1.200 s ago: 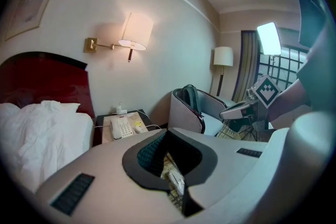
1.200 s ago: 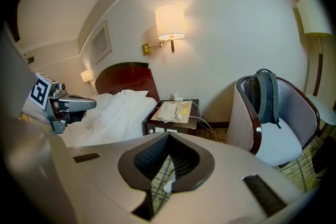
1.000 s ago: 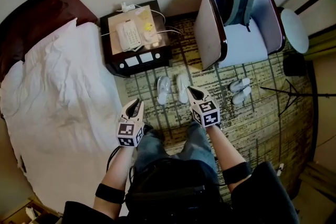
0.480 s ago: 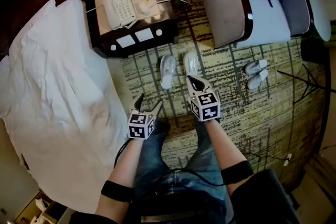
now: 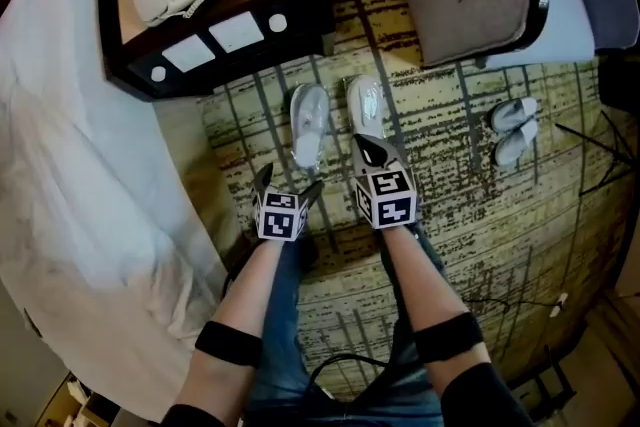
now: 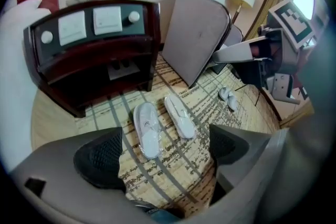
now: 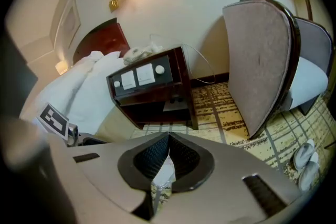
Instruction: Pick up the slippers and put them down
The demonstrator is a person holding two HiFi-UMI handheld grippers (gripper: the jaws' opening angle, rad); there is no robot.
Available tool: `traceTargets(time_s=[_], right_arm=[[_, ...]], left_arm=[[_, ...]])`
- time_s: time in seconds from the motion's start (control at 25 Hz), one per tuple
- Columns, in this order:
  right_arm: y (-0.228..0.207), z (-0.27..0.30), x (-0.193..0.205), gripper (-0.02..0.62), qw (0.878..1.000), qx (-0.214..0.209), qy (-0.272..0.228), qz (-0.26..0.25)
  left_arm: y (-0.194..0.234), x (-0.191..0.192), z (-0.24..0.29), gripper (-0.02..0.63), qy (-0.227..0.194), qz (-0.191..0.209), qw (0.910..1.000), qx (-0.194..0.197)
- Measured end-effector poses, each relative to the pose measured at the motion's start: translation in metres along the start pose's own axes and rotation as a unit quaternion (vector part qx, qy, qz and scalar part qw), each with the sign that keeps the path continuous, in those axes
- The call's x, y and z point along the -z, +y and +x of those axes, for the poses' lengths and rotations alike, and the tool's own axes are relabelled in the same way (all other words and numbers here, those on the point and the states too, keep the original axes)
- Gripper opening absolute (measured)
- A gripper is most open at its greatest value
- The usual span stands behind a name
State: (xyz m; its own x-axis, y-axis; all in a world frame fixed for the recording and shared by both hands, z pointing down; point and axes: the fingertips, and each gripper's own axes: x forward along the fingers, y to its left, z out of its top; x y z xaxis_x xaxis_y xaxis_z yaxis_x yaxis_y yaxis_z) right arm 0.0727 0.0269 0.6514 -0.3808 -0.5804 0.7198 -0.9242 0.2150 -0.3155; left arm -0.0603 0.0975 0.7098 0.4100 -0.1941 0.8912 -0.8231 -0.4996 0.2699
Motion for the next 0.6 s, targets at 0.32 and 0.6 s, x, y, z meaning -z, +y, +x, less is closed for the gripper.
traceTargets(time_s=[0.32,0.6], right_arm=[[-0.032,0.105,0.099,0.002,1.000,0.007,0.020,0.014],[-0.046,0.167,0.152,0.002,0.999,0.002,0.028,0.028]], left_arm=[[0.048,0.066,0.158,0.560,0.050,-0.012,0.9982,-0.030],[0.083,0.104,0.252,0.589,0.056,-0.034,0.9963,-0.054]])
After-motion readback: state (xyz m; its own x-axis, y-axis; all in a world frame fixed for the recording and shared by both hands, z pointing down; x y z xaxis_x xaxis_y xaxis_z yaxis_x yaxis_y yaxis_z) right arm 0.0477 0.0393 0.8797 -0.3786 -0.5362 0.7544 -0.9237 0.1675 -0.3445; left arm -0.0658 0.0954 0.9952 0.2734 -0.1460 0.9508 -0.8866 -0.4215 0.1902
